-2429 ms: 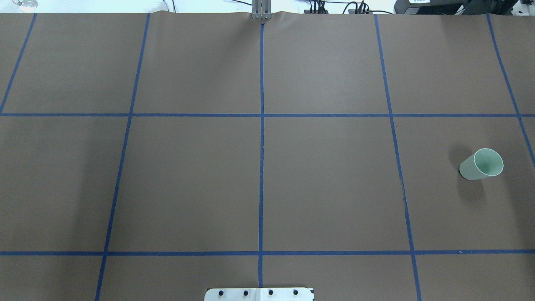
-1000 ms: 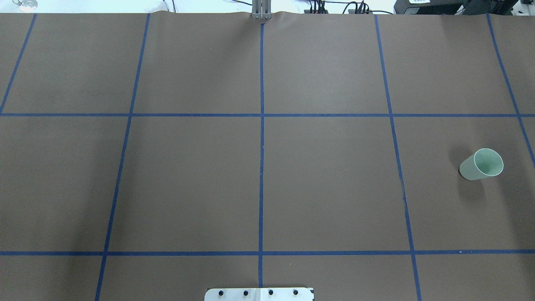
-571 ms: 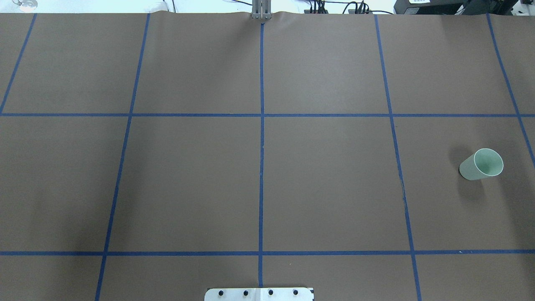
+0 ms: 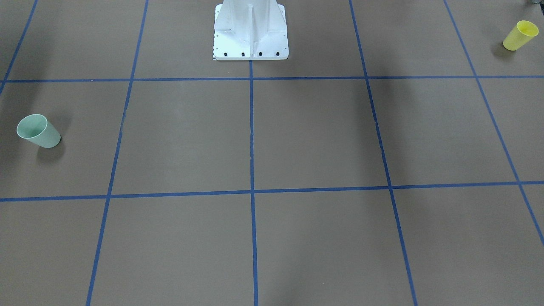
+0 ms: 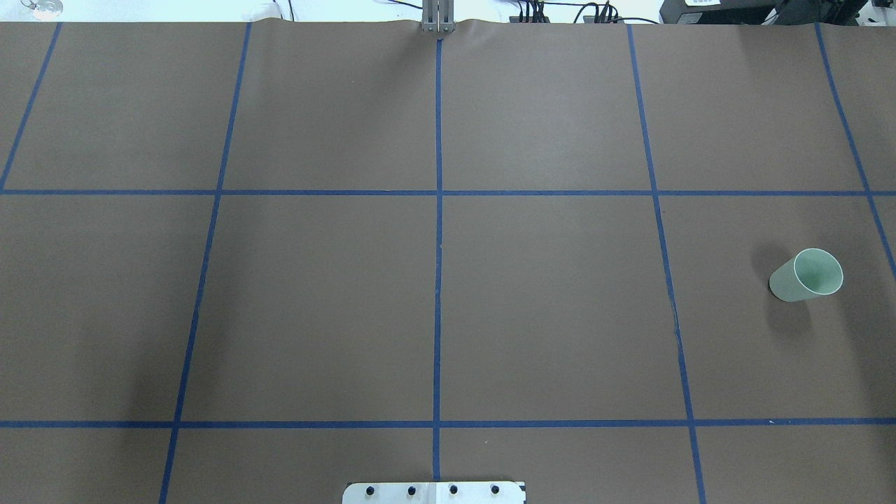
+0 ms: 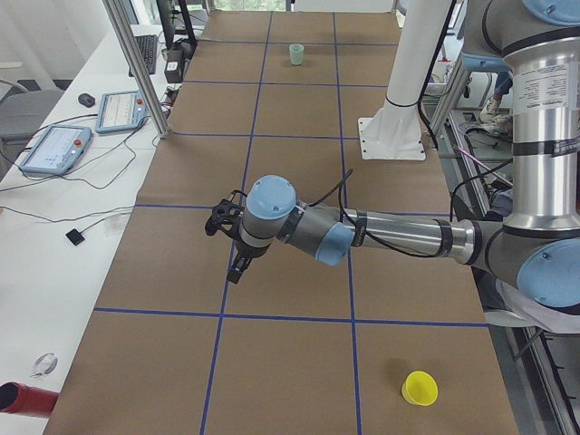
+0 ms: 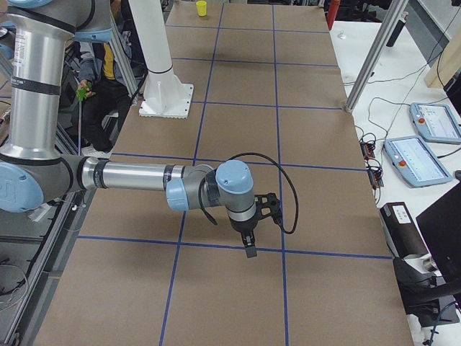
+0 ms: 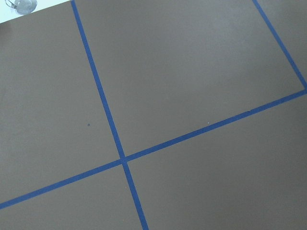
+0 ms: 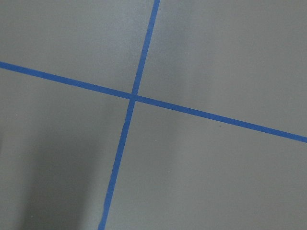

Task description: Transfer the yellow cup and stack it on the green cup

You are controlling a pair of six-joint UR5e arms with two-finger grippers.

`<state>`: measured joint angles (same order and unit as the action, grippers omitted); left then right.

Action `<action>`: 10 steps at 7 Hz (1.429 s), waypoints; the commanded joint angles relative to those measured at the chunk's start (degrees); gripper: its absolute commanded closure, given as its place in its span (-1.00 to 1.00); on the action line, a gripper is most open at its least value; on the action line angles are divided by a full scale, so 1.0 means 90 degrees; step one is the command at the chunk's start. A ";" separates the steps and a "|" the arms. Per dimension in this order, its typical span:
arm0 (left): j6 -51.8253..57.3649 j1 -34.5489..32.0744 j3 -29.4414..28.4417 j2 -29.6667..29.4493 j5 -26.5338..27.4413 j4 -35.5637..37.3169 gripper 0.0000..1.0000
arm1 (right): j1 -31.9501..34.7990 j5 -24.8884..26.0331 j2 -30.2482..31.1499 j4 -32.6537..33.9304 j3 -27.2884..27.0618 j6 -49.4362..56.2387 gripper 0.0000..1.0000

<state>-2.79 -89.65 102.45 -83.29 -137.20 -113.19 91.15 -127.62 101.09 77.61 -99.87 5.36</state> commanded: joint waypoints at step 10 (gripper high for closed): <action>-0.6862 0.1288 0.1214 0.1977 0.5971 -0.0394 -1.00 | -0.0010 -0.0702 0.0183 0.0019 0.0441 0.0010 -1.00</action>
<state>-59.32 -79.07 113.26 -68.04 -89.22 -118.82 91.11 -133.83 102.74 77.71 -96.41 5.44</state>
